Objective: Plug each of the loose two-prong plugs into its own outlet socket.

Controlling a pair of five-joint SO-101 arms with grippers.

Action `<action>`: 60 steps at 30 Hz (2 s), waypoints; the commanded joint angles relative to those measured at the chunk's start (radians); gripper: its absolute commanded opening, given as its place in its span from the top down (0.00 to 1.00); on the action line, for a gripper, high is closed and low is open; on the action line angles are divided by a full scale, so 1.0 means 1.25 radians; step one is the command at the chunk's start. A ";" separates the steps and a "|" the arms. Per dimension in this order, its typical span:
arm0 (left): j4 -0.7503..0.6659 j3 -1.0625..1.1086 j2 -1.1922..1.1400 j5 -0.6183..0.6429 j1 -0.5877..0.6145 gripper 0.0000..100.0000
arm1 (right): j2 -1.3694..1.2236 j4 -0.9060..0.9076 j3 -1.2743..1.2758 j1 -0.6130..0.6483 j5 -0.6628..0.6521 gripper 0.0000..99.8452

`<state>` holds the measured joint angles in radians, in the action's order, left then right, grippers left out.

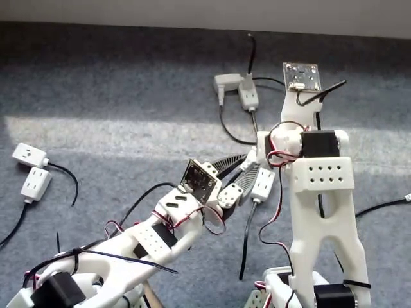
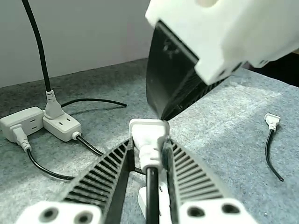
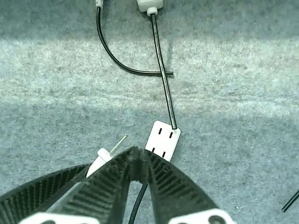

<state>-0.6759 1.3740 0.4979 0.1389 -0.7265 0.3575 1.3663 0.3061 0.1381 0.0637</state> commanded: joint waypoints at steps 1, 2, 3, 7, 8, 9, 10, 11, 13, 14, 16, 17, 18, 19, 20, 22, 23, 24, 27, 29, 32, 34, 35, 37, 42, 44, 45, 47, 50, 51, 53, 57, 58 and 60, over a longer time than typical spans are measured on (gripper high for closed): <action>-0.022 -0.019 0.033 -0.006 -0.009 0.99 | 0.006 -0.003 -0.031 -0.012 -0.007 0.99; -0.021 -0.019 0.031 -0.006 -0.009 0.99 | 0.017 -0.003 -0.052 -0.029 -0.007 0.99; -0.020 -0.019 0.031 -0.006 -0.010 0.99 | 0.031 -0.002 -0.079 -0.050 -0.006 0.99; -0.018 -0.019 0.030 -0.005 -0.010 0.99 | 0.102 0.036 -0.166 -0.137 -0.006 0.99; -0.018 -0.019 0.030 -0.005 -0.010 0.99 | 0.112 0.046 -0.177 -0.157 -0.006 0.99; -0.017 -0.019 0.030 -0.005 -0.010 0.99 | 0.120 0.053 -0.182 -0.175 -0.010 0.99; -0.009 -0.019 0.030 -0.005 -0.010 0.99 | 0.123 0.057 -0.177 -0.191 -0.011 0.99; 0.016 -0.024 0.030 -0.004 -0.012 0.99 | 0.123 0.060 -0.165 -0.212 -0.011 0.99; 0.095 -0.050 0.030 -0.004 -0.015 0.99 | 0.123 0.052 -0.111 -0.266 -0.012 0.99; 0.151 -0.073 0.030 -0.002 -0.017 0.99 | 0.123 0.044 -0.079 -0.298 -0.012 0.99; 0.287 -0.138 0.030 0.022 -0.012 0.99 | 0.123 0.007 0.002 -0.368 -0.012 0.99; 0.365 -0.177 0.030 0.048 -0.008 0.99 | 0.123 -0.021 0.046 -0.403 -0.012 0.99; 0.444 -0.218 0.030 0.071 -0.003 0.99 | 0.123 -0.056 0.096 -0.440 -0.012 0.99; 0.527 -0.261 0.030 0.093 -0.001 0.99 | 0.123 -0.095 0.154 -0.479 -0.012 0.99; 0.600 -0.301 0.030 0.112 0.002 0.99 | 0.123 -0.139 0.222 -0.509 -0.012 0.99; 0.725 -0.375 0.030 0.135 0.003 0.99 | 0.125 -0.251 0.360 -0.552 -0.007 0.99; 0.775 -0.406 0.030 0.141 0.004 0.99 | 0.125 -0.310 0.430 -0.563 -0.007 0.99; 0.819 -0.434 0.030 0.144 0.004 0.99 | 0.125 -0.366 0.494 -0.565 -0.007 0.99; 0.944 -0.512 0.030 0.144 0.004 0.99 | 0.134 -0.511 0.649 -0.560 -0.007 0.99; 1.024 -0.566 0.030 0.145 0.003 0.99 | 0.131 -0.564 0.686 -0.544 -0.011 0.99; 1.123 -0.636 0.030 0.209 -0.002 0.99 | 0.133 -0.584 0.714 -0.519 -0.011 0.99; 1.169 -0.671 0.028 0.250 -0.002 0.99 | 0.133 -0.585 0.716 -0.506 -0.011 0.99; 1.187 -0.687 0.021 0.260 -0.003 0.99 | 0.133 -0.585 0.716 -0.504 -0.011 0.99; 1.226 -0.733 -0.010 0.264 -0.014 0.99 | 0.133 -0.585 0.717 -0.504 -0.011 0.99; 1.382 -0.932 -0.222 0.264 -0.052 0.99 | 0.133 -0.585 0.717 -0.509 -0.011 0.99; 1.461 -1.040 -0.327 0.268 -0.062 0.99 | 0.133 -0.585 0.717 -0.509 -0.011 0.99; 1.501 -1.094 -0.375 0.284 -0.063 0.99 | 0.133 -0.585 0.716 -0.510 -0.011 0.99; 1.576 -1.201 -0.465 0.311 -0.063 0.99 | 0.133 -0.585 0.716 -0.510 -0.010 0.99; 1.693 -1.369 -0.580 0.314 -0.060 0.99 | 0.133 -0.585 0.715 -0.510 -0.009 0.99; 1.731 -1.423 -0.616 0.314 -0.058 0.99 | 0.133 -0.585 0.715 -0.510 -0.009 0.99; 1.792 -1.523 -0.686 0.315 -0.048 0.99 | 0.133 -0.585 0.715 -0.510 -0.007 0.99; 1.862 -1.706 -0.825 0.315 -0.035 0.99 | 0.133 -0.585 0.717 -0.521 -0.007 0.99; 1.868 -1.744 -0.860 0.315 -0.031 0.99 | 0.133 -0.585 0.717 -0.535 -0.007 0.99; 1.869 -1.814 -0.920 0.315 -0.024 0.99 | 0.133 -0.584 0.715 -0.566 -0.006 0.99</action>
<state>1.6349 -0.6897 -0.5439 0.5240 -0.7833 0.4941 0.6529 1.2068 -0.5232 0.0606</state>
